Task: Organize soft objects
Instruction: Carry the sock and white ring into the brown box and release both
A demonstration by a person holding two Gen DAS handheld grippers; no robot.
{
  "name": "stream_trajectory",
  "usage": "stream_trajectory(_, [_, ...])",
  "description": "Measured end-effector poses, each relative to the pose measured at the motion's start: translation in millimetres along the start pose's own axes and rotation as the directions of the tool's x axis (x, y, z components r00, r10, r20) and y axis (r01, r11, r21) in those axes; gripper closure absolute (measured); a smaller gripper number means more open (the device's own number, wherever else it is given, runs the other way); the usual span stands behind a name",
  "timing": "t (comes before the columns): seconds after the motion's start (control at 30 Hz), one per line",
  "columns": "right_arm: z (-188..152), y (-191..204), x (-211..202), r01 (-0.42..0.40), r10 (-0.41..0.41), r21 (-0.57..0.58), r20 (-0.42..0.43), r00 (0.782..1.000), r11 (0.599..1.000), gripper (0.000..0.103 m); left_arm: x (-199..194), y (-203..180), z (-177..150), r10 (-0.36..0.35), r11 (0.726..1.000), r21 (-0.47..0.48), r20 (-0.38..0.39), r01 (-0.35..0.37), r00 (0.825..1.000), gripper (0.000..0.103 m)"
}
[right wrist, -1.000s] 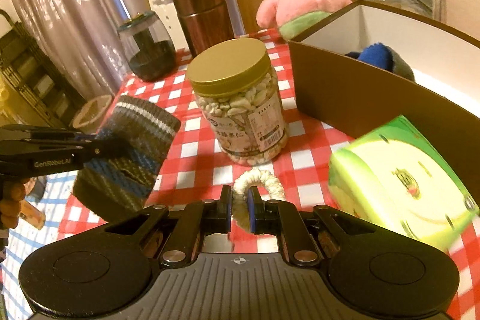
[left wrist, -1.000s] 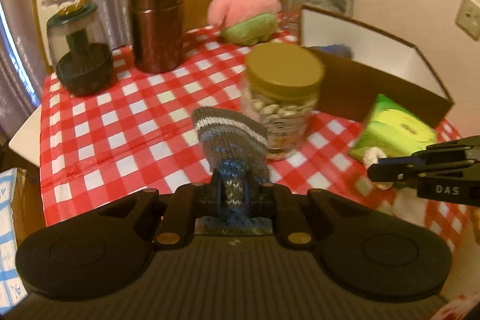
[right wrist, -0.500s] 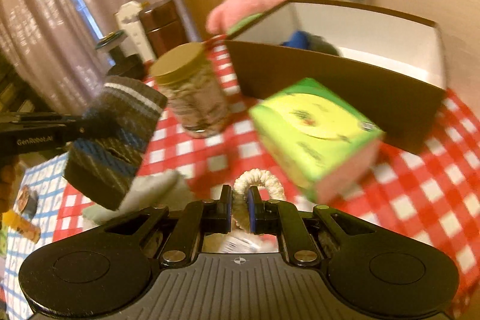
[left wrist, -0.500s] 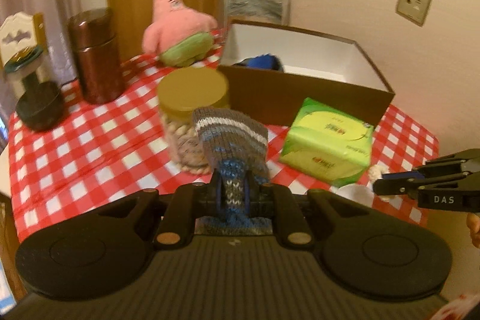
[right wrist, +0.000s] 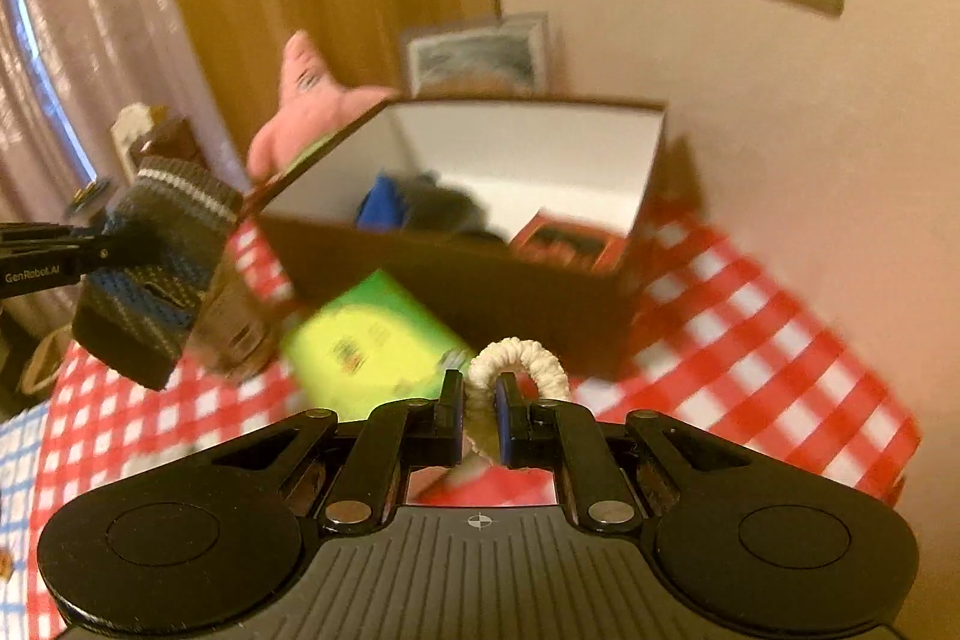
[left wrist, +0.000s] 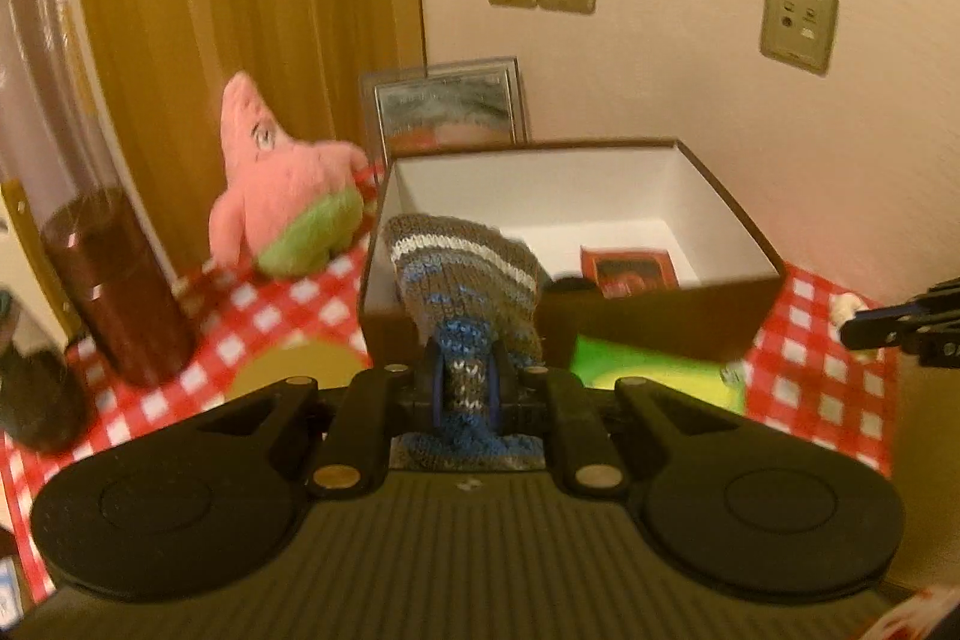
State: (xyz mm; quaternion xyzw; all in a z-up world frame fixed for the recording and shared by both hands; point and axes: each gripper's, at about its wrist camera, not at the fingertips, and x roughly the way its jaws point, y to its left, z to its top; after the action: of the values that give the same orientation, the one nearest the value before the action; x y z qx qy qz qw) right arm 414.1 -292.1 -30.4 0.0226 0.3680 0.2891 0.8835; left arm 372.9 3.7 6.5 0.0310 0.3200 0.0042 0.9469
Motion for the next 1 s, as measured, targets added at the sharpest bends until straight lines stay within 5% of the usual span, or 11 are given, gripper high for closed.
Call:
stream_trajectory(0.43, [80, -13, 56, -0.035, 0.034, 0.003, 0.095, 0.995, 0.999, 0.092, 80, -1, 89, -0.017, 0.999, -0.031, 0.067, 0.019, 0.998, 0.09])
stream_trajectory(0.53, [88, -15, 69, -0.035, 0.034, 0.007, 0.095, 0.995, 0.999, 0.092, 102, -5, 100, -0.004, 0.999, -0.041, 0.085, 0.008, 0.996, 0.083])
stream_trajectory(0.73, [99, -20, 85, -0.041, 0.04, 0.012, 0.086, 0.996, 0.999, 0.092, 142, -2, 101, 0.004, 0.999, -0.033, -0.007, -0.004, 1.0, 0.078])
stream_trajectory(1.0, [106, -21, 100, -0.03, 0.03, -0.003, 0.083, 0.996, 1.0, 0.092, 143, 7, 91, -0.004, 0.998, -0.065, -0.076, -0.001, 0.997, 0.071])
